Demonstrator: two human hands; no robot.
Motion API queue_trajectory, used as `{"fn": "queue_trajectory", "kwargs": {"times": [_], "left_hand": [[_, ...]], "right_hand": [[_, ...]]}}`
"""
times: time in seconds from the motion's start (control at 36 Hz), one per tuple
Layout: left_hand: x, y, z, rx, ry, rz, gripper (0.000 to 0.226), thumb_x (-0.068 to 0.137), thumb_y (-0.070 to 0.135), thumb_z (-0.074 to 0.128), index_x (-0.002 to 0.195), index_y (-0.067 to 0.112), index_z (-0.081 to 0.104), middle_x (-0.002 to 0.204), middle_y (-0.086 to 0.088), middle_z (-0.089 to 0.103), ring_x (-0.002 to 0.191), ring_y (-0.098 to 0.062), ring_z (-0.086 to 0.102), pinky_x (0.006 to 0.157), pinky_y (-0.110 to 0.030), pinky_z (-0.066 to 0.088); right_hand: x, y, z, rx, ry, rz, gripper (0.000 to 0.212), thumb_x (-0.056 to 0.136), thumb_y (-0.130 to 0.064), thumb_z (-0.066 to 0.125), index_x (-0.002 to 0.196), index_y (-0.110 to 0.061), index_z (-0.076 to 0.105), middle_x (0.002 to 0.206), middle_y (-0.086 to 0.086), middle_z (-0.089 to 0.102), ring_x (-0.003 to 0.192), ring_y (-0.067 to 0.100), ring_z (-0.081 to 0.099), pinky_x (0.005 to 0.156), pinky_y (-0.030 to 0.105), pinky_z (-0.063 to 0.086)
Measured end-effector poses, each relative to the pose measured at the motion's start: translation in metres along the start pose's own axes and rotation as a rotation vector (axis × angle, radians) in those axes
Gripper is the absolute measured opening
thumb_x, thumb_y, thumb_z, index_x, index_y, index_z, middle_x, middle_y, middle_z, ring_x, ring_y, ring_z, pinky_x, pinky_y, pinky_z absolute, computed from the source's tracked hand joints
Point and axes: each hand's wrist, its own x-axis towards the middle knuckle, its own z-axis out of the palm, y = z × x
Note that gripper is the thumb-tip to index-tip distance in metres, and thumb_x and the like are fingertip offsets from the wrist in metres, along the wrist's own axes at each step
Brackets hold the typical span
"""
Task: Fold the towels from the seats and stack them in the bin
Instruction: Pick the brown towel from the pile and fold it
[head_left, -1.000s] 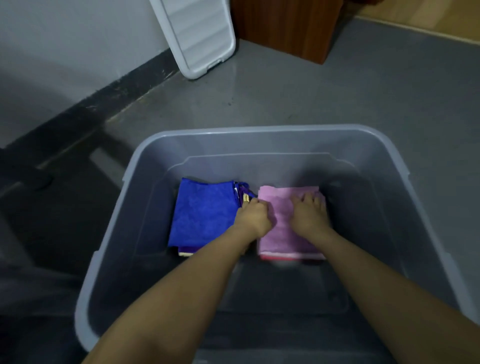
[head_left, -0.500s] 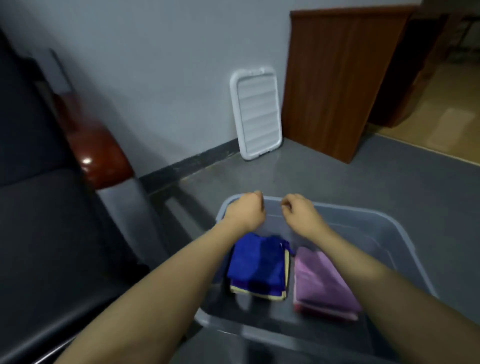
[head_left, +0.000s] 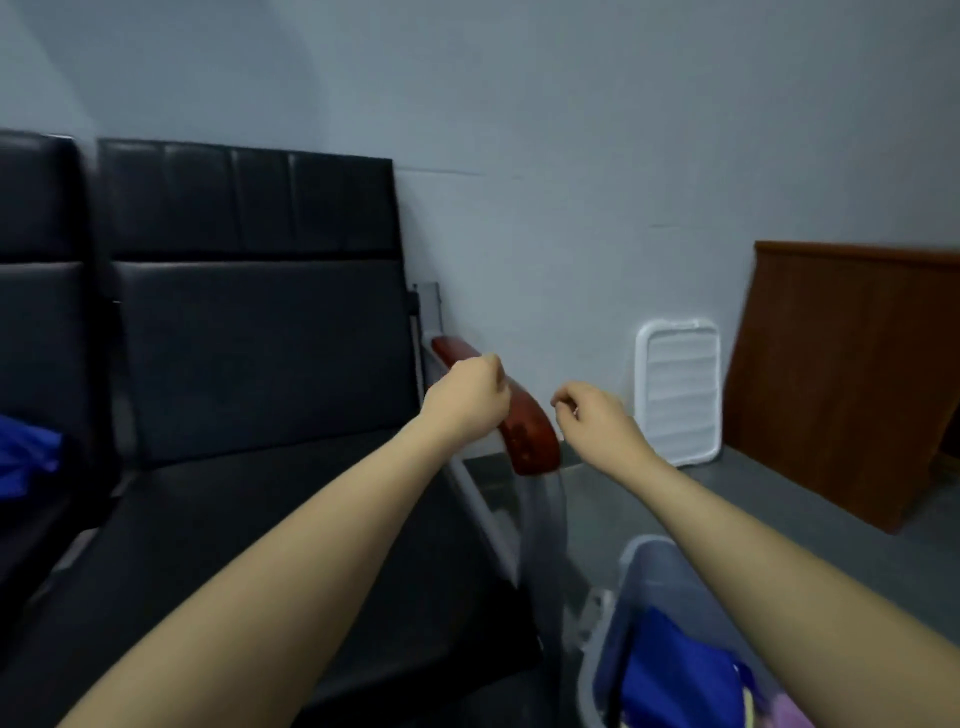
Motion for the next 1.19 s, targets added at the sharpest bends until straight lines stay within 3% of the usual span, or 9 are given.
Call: {"fn": "queue_trajectory", "kwargs": {"times": [0.08,0.19,0.42,0.61,0.78,0.89,1.0,1.08,1.19], "left_hand": [[-0.016,-0.036,-0.039,0.035,0.038,-0.061,0.023,0.095,0.022,0.04,0.106,0.009,0.055,0.099,-0.007,0.062,0.086,-0.026,0.06,0.075,-0.041,0.053],[-0.04,-0.089,-0.085,0.077,0.067,-0.163,0.022,0.096,0.024,0.041,0.109,0.013,0.054,0.099,-0.004,0.062,0.084,-0.023,0.06,0.072,-0.038,0.052],[-0.102,-0.201,-0.149,0.152,0.165,-0.412,0.021,0.095,0.026,0.042,0.107,0.014,0.055,0.099,-0.002,0.061,0.085,-0.021,0.059,0.071,-0.035,0.05],[-0.164,-0.296,-0.184,0.207,0.188,-0.638,0.014,0.093,0.024,0.043,0.091,0.013,0.052,0.098,-0.005,0.062,0.088,-0.024,0.058,0.071,-0.034,0.047],[-0.209,-0.363,-0.208,0.264,0.204,-0.777,0.015,0.09,0.02,0.045,0.09,0.008,0.055,0.105,-0.011,0.061,0.098,-0.029,0.057,0.081,-0.037,0.048],[-0.231,-0.399,-0.214,0.395,0.189,-0.857,0.025,0.092,0.021,0.046,0.107,0.006,0.057,0.117,-0.016,0.054,0.11,-0.035,0.05,0.091,-0.04,0.043],[-0.248,-0.428,-0.214,0.547,0.123,-1.02,0.044,0.092,0.028,0.051,0.13,0.008,0.042,0.135,-0.016,0.037,0.123,-0.036,0.037,0.099,-0.041,0.034],[-0.261,-0.45,-0.211,0.509,0.061,-1.068,0.046,0.091,0.029,0.053,0.133,0.012,0.041,0.136,-0.013,0.036,0.126,-0.034,0.035,0.102,-0.041,0.032],[-0.28,-0.472,-0.207,0.431,-0.084,-0.992,0.032,0.091,0.017,0.051,0.122,0.014,0.058,0.129,-0.01,0.054,0.119,-0.031,0.051,0.098,-0.038,0.04]], "right_hand": [[0.015,-0.05,0.018,0.024,-0.015,-0.08,0.022,0.094,-0.017,0.046,0.105,-0.013,0.064,0.11,0.008,0.064,0.103,0.028,0.058,0.085,0.036,0.047],[0.025,-0.116,0.05,0.075,-0.068,-0.181,0.018,0.094,-0.019,0.045,0.098,-0.017,0.062,0.097,0.001,0.064,0.083,0.017,0.057,0.074,0.034,0.049],[0.026,-0.239,0.143,0.18,-0.27,-0.306,0.02,0.096,-0.02,0.043,0.103,-0.019,0.061,0.096,-0.002,0.061,0.085,0.016,0.058,0.07,0.031,0.046],[0.008,-0.332,0.224,0.354,-0.418,-0.392,0.02,0.095,-0.02,0.045,0.101,-0.018,0.064,0.097,-0.001,0.062,0.086,0.018,0.059,0.079,0.04,0.053],[-0.009,-0.401,0.289,0.431,-0.535,-0.451,0.015,0.091,-0.015,0.049,0.092,-0.02,0.064,0.095,0.001,0.065,0.089,0.02,0.061,0.081,0.037,0.051],[-0.018,-0.435,0.327,0.468,-0.6,-0.514,0.017,0.088,-0.013,0.053,0.095,-0.017,0.068,0.1,0.001,0.068,0.095,0.02,0.061,0.086,0.035,0.049],[-0.031,-0.459,0.357,0.457,-0.75,-0.616,0.017,0.089,-0.012,0.058,0.103,-0.012,0.068,0.106,0.004,0.068,0.1,0.017,0.06,0.089,0.026,0.044],[-0.045,-0.47,0.378,0.438,-0.871,-0.673,0.021,0.089,-0.017,0.063,0.109,-0.012,0.066,0.108,0.006,0.068,0.098,0.015,0.061,0.088,0.024,0.045],[-0.062,-0.474,0.4,0.447,-0.932,-0.663,0.03,0.085,-0.028,0.069,0.109,-0.011,0.065,0.109,0.005,0.067,0.092,0.01,0.059,0.081,0.019,0.044]]}}
